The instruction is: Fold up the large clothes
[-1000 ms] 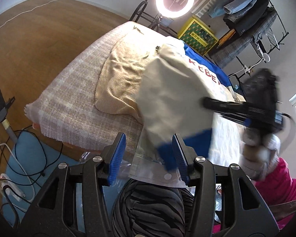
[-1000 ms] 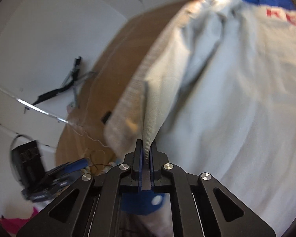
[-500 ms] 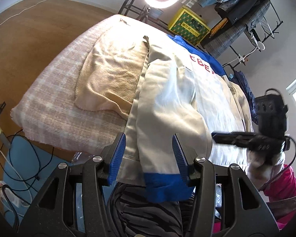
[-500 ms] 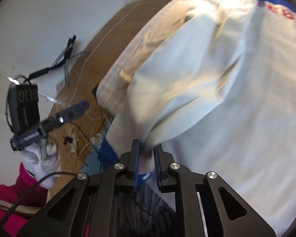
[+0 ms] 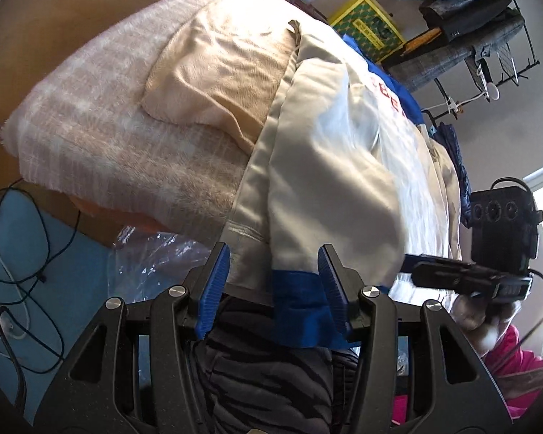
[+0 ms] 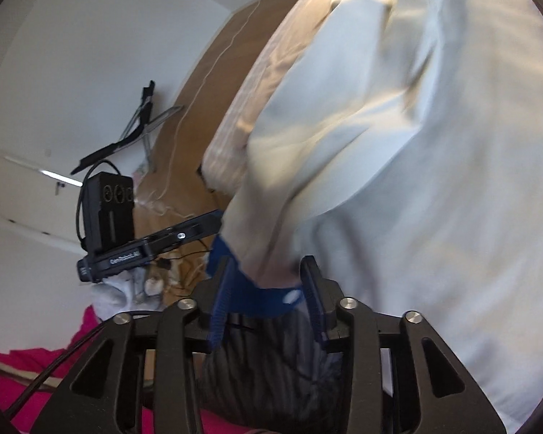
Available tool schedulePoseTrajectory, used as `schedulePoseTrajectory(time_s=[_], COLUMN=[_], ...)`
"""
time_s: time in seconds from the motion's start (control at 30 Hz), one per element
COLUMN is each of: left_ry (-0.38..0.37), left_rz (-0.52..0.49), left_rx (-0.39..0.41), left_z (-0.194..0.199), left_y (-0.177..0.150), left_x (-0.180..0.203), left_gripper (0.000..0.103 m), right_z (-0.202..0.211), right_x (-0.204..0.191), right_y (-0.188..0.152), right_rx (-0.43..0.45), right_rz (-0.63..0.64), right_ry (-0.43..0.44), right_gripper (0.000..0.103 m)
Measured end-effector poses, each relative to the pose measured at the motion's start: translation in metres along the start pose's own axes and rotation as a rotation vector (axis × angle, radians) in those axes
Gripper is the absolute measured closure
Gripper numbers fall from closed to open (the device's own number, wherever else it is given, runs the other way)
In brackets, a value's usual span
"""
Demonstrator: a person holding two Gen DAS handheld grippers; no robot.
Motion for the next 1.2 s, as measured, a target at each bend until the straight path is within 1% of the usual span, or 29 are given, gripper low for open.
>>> schedulePoseTrajectory(time_s=[0.03,0.07,0.1,0.13,0.2,0.23,0.27,0.3,0.33,0.37,0.4,0.43,0.47,0.5,0.57,0.63,0.67,0.7,0.73,0.77,0.87,0.93,0.97,1.0,1.03,1.1,1.2], left_ry=[0.002,0.005,0.008,0.012,0.030,0.034,0.036,0.042,0.056,0.061,0.056,0.049,0.042,0.044,0.041,0.033,0.031,0.029,0.028,0.026,0.036,0.049,0.053,0.056,0.061,0.074,0.079], left_rz=[0.001,0.002,0.002,0.000,-0.017,-0.023,-0.030,-0.036,-0.049,-0.062,-0.073,-0.079,-0.086,-0.094,-0.106,-0.102,-0.098,-0.095,-0.093,-0.089,-0.078,-0.069,-0.061,-0.052,-0.048,-0.047,-0.040], left_rx=[0.012,0.028,0.041,0.060,0.106,0.123,0.140,0.151,0.164,0.174,0.184,0.186,0.186,0.180,0.172,0.151,0.134,0.118,0.104,0.086,0.034,0.002,-0.014,-0.036,-0.047,-0.060,-0.057], left_z=[0.005,0.011,0.017,0.026,0.047,0.055,0.063,0.069,0.077,0.082,0.087,0.089,0.091,0.090,0.085,0.075,0.068,0.060,0.054,0.046,0.022,0.007,0.000,-0.009,-0.014,-0.025,-0.034], left_y=[0.002,0.005,0.007,0.009,0.014,0.017,0.019,0.020,0.023,0.024,0.025,0.026,0.026,0.025,0.024,0.023,0.021,0.019,0.017,0.014,0.003,-0.006,-0.010,-0.015,-0.017,-0.021,-0.022], left_x=[0.000,0.001,0.001,0.003,0.007,0.009,0.011,0.013,0.015,0.018,0.022,0.024,0.028,0.030,0.031,0.031,0.030,0.029,0.029,0.028,0.023,0.020,0.019,0.018,0.018,0.020,0.022], left_gripper=[0.051,0.051,0.051,0.051,0.051,0.051,0.051,0.051,0.051,0.051,0.051,0.051,0.051,0.051,0.051,0.051,0.051,0.051,0.051,0.051,0.051,0.051,0.051,0.051,0.051,0.051,0.051], right_z=[-0.007,-0.016,-0.020,-0.021,-0.003,0.006,0.013,0.013,0.015,0.011,0.008,0.007,0.011,0.018,0.038,0.060,0.073,0.087,0.100,0.110,0.124,0.119,0.112,0.109,0.101,0.089,0.073], right_x=[-0.002,-0.002,-0.003,-0.008,-0.025,-0.031,-0.032,-0.029,-0.020,-0.014,-0.010,-0.008,-0.011,-0.016,-0.025,-0.039,-0.044,-0.048,-0.051,-0.054,-0.055,-0.051,-0.047,-0.042,-0.036,-0.023,-0.002], right_y=[0.002,0.006,0.009,0.013,0.022,0.025,0.024,0.018,0.011,0.004,-0.006,-0.014,-0.018,-0.019,-0.007,0.018,0.032,0.050,0.068,0.083,0.138,0.168,0.186,0.191,0.210,0.226,0.265], right_rx=[-0.007,-0.019,-0.021,-0.014,0.071,0.103,0.114,0.098,0.067,0.026,-0.026,-0.065,-0.075,-0.064,-0.010,0.060,0.101,0.148,0.197,0.245,0.355,0.357,0.348,0.340,0.325,0.283,0.231], right_rz=[0.010,0.016,0.010,-0.009,-0.031,-0.034,-0.033,-0.024,0.002,0.042,0.084,0.110,0.118,0.125,0.145,0.175,0.193,0.215,0.239,0.264,0.313,0.331,0.343,0.348,0.351,0.352,0.329], right_ry=[-0.016,-0.042,-0.040,0.003,0.146,0.197,0.194,0.139,0.049,-0.059,-0.161,-0.221,-0.238,-0.241,-0.259,-0.288,-0.305,-0.323,-0.344,-0.369,-0.419,-0.415,-0.426,-0.449,-0.472,-0.482,-0.507], right_gripper=[0.061,0.069,0.094,0.097,0.097,0.097,0.097,0.097,0.095,0.094,0.091,0.091,0.091,0.091,0.090,0.090,0.087,0.078,0.072,0.065,0.063,0.063,0.063,0.063,0.063,0.063,0.061])
Point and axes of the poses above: each gripper's, at about its wrist camera, not at the fingertips, and z roughly against the way its jaws point, x to its right, y to its top, the point moved 8 cm from there along -z, roughly the way its jaws point, and after that the axes turned 5 degrees about y, right-handed, at the moved point
